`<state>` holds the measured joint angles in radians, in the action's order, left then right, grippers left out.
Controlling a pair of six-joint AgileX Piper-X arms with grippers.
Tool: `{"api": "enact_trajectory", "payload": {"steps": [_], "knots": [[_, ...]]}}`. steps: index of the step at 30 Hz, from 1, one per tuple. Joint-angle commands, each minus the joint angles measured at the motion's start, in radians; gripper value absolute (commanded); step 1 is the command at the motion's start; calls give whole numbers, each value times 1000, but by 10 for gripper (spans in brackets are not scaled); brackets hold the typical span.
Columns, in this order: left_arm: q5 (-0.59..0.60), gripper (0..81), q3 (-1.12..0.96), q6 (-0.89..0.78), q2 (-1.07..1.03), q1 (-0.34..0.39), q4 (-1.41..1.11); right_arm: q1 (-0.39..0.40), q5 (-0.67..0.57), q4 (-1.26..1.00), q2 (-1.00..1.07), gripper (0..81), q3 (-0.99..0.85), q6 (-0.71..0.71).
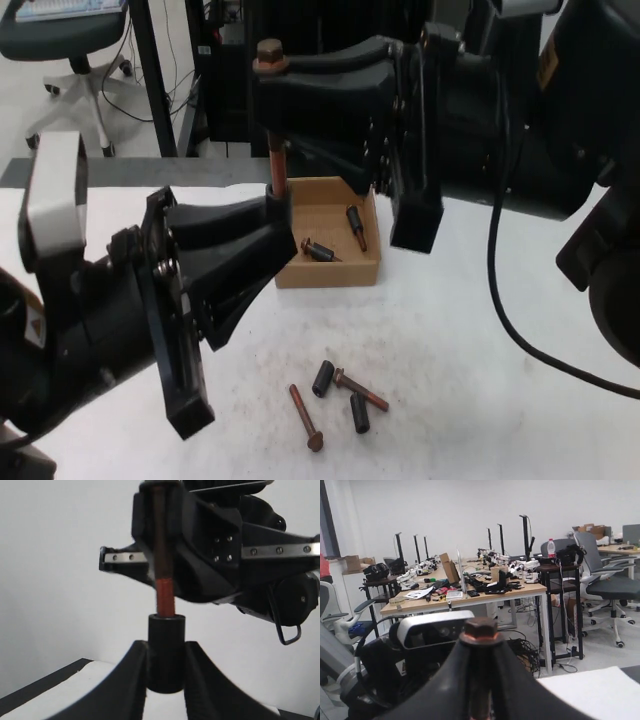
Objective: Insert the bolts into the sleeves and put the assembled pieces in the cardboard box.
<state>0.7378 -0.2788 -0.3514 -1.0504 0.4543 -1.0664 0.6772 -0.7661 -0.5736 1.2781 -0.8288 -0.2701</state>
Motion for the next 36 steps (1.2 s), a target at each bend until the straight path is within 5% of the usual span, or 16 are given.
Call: {"api": "enact_trajectory", "payload": {"steps": [1, 12, 15, 20, 29, 36], "knots": [[-4, 3, -19, -17, 2, -2, -29, -1, 5, 11, -1, 8, -1, 10], [-4, 3, -28, -35, 2, 0, -22, 21, -17, 11, 9, 3, -1, 35], [-4, 3, -28, -35, 2, 0, -22, 22, -18, 11, 9, 136, -1, 39], [-4, 3, -28, -35, 2, 0, -22, 22, -2, 11, 9, 482, -1, 33], [-4, 3, -28, -35, 2, 0, -22, 22, 4, 1, 9, 478, -1, 22], [-4, 3, -28, -35, 0, 0, 166, -3, 69, -283, 9, 478, -1, -174]]}}
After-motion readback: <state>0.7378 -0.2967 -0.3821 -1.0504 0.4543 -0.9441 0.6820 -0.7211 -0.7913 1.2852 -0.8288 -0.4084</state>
